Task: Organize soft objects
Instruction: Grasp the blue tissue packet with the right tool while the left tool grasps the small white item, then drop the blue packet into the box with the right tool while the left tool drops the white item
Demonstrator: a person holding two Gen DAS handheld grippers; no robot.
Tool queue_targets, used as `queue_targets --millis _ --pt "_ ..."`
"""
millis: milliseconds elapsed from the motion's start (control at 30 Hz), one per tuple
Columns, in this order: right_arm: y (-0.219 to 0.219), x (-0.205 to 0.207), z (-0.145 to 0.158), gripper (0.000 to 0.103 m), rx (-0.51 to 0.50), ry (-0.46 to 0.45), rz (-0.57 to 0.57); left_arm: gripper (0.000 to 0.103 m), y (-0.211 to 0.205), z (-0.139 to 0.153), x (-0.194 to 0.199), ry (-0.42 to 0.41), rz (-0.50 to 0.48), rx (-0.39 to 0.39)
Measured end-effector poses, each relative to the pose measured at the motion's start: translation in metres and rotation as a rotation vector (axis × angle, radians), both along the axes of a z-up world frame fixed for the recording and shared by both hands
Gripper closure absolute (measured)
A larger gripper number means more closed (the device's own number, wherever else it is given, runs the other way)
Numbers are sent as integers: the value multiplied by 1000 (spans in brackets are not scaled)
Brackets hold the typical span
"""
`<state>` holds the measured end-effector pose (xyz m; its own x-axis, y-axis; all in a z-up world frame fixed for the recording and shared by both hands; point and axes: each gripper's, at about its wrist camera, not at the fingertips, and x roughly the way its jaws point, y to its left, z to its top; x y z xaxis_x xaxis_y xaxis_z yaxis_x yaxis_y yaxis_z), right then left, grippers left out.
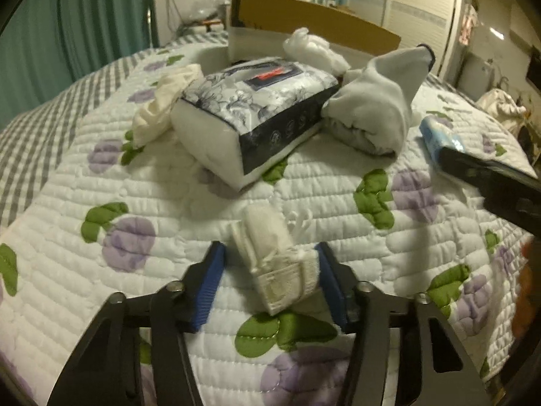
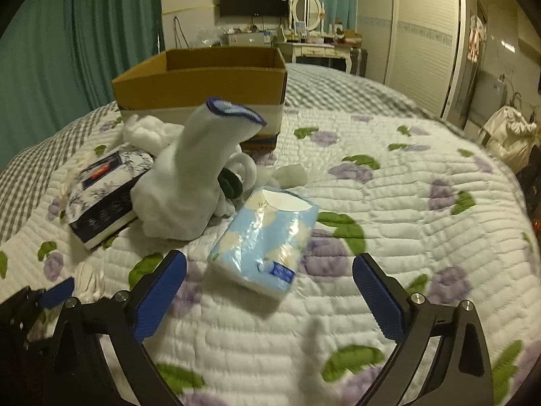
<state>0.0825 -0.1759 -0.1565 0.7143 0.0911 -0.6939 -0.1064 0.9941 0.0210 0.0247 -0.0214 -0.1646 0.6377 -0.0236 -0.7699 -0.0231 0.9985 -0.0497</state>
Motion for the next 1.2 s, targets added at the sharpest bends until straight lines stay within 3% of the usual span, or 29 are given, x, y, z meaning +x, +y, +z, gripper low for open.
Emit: queue_targets --millis 67,100,200,467,800,1000,1200 --pt "2 8 -8 19 -1 24 -4 67 0 3 1 -6 -10 -3" --pt "2 10 -11 28 -4 31 -9 69 0 4 0 -6 -16 -4" --pt "1 8 -13 44 27 38 4 73 2 7 1 -12 -25 -19" --pt "0 -25 18 46 24 -38 39 73 0 30 -12 -66 -50 -21" --pt "-1 -62 82 46 31 -143 117 73 3 98 -22 -180 -69 -66" --pt "4 -39 143 46 16 -224 197 73 6 153 2 -279 -101 -19" --pt "16 18 197 46 -3 -276 264 73 12 194 57 -355 -114 22"
